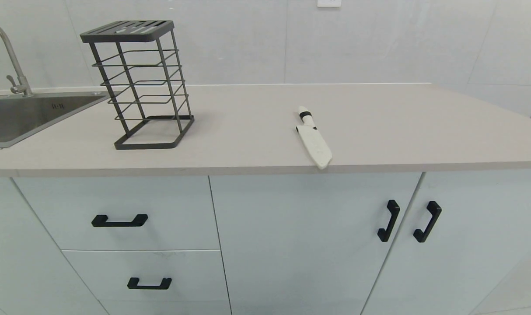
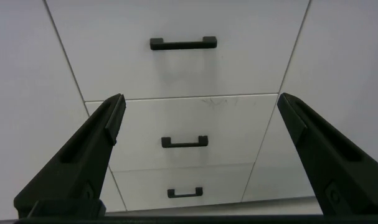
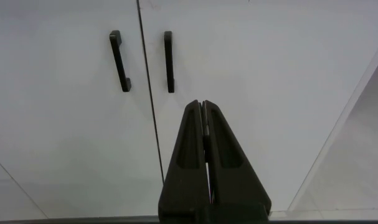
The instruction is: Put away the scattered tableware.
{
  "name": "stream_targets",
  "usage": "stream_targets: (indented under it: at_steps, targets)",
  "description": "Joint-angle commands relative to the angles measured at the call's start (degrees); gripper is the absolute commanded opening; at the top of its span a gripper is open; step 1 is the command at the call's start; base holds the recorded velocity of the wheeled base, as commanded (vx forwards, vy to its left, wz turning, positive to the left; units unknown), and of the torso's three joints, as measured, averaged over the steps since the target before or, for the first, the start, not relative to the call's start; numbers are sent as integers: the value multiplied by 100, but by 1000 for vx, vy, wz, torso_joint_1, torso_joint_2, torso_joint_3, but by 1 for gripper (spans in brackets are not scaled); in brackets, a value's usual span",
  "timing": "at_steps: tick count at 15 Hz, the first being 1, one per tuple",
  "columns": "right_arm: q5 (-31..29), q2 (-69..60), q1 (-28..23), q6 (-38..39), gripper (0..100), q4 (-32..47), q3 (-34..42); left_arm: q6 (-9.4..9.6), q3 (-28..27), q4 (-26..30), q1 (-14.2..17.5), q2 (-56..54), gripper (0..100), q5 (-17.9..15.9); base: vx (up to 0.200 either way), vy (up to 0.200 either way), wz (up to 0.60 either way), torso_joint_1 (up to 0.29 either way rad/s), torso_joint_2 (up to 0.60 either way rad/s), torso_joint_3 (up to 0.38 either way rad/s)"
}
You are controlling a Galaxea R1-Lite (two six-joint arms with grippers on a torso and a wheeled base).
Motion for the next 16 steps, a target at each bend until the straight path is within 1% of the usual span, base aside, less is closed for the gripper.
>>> stream_targets:
  at_steps: [1, 3, 4, 13, 15, 16]
  targets:
    - [2, 7, 2, 0, 0, 1, 0, -4, 5, -3, 0, 9, 100, 1, 0, 0, 0, 0, 0, 0]
    - [2, 7, 2, 0, 0, 1, 0, -4, -4, -3, 0, 9, 100, 1, 0, 0, 0, 0, 0, 0]
    - [2, 7, 2, 0, 0, 1, 0, -4, -4, -3, 0, 9, 100, 1, 200, 200, 0, 2, 2, 2]
    - [2, 7, 2, 0, 0, 1, 0, -4, -4, -3, 0, 9, 100, 1, 0, 0, 0, 0, 0, 0]
    - [2, 7, 2, 0, 0, 1, 0, -4, -4, -3, 0, 9, 100, 1, 200, 0, 0, 0, 2, 0]
    - [2, 7, 2, 0, 0, 1, 0, -4, -4, -3, 0, 9, 100, 10, 0, 0, 0, 0, 0, 0]
